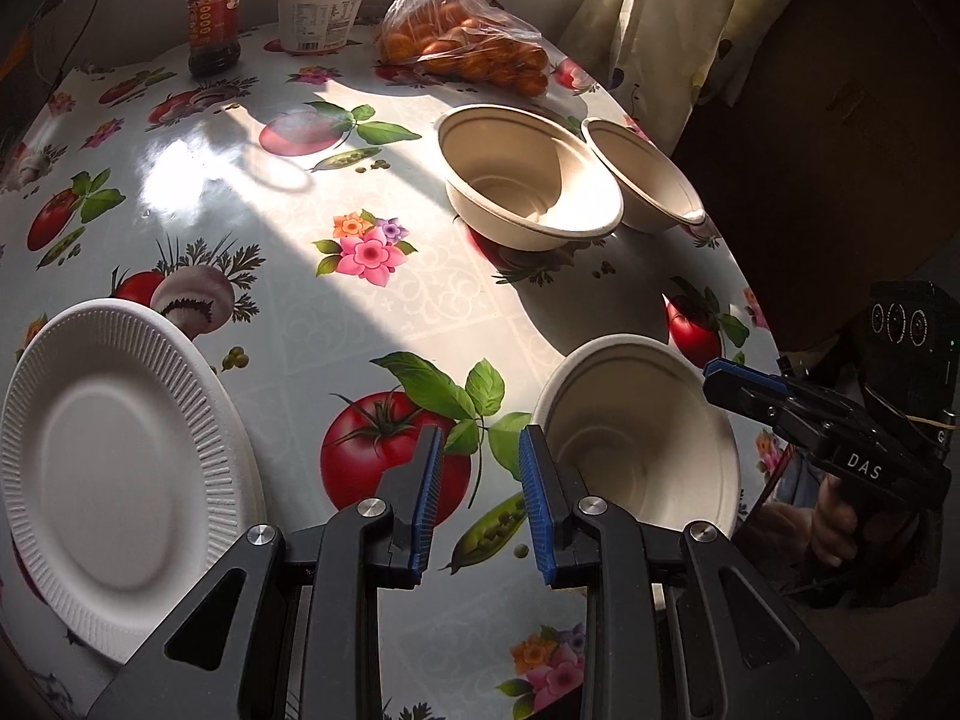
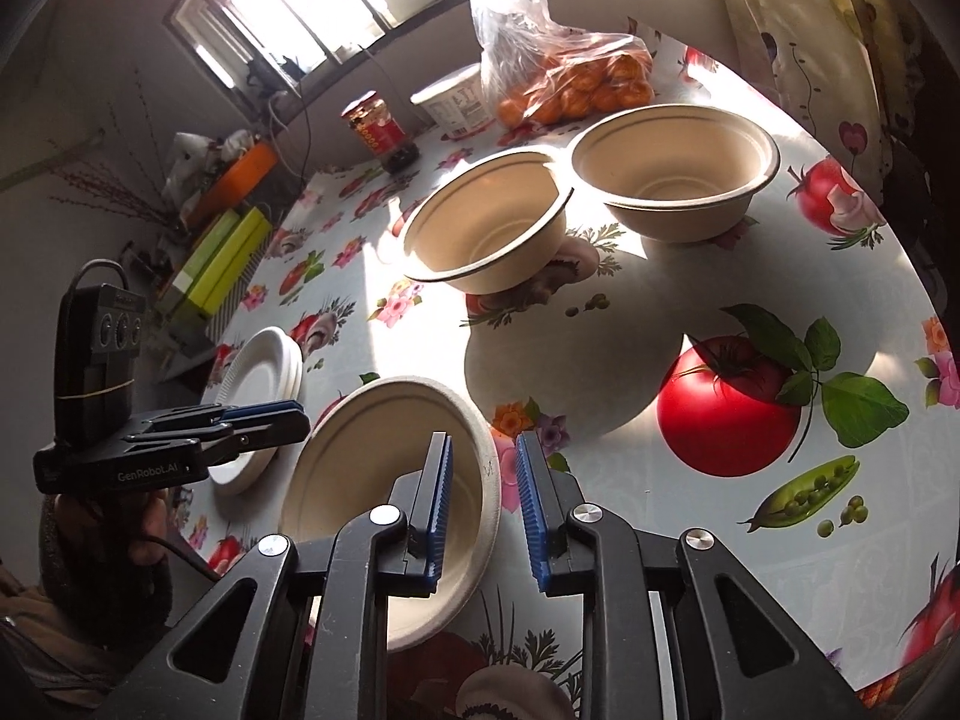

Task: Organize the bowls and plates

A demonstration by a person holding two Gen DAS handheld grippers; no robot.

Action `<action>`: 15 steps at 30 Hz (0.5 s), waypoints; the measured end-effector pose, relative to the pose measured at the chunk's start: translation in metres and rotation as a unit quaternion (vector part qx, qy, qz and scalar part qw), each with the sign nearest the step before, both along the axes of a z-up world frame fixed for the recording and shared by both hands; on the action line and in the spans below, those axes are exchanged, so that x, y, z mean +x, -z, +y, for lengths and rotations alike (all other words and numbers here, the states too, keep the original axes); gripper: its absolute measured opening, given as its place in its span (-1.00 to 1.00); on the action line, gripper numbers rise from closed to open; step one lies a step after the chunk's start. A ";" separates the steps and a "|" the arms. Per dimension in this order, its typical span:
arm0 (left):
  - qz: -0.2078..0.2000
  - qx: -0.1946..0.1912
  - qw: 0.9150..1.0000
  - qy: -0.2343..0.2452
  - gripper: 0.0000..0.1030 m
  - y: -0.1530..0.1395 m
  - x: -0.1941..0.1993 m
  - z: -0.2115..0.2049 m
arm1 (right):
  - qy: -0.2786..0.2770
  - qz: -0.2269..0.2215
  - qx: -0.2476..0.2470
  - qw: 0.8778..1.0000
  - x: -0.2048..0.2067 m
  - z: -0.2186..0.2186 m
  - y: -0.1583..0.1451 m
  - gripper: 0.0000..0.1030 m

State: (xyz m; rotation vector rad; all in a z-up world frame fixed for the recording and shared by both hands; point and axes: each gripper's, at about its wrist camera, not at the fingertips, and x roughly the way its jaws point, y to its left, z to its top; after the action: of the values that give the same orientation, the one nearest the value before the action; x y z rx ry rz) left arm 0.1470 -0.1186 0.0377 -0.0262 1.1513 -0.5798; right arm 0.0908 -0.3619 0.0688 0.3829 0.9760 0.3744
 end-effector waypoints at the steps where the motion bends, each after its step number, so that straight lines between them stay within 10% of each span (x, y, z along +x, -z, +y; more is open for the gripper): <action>1: 0.002 -0.005 1.000 0.001 -0.48 -0.001 -0.001 0.001 | -0.001 0.001 0.003 1.000 -0.002 0.000 0.000 -0.58; 15: 0.028 0.000 0.999 0.031 -0.48 0.010 -0.018 -0.020 | -0.004 0.006 0.007 1.000 -0.007 0.002 0.004 -0.70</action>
State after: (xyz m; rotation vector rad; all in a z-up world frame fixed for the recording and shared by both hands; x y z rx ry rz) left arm 0.1295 -0.1384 0.0272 -0.0075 1.2105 -0.6379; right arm 0.0834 -0.3602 0.0648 0.3938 0.9865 0.3868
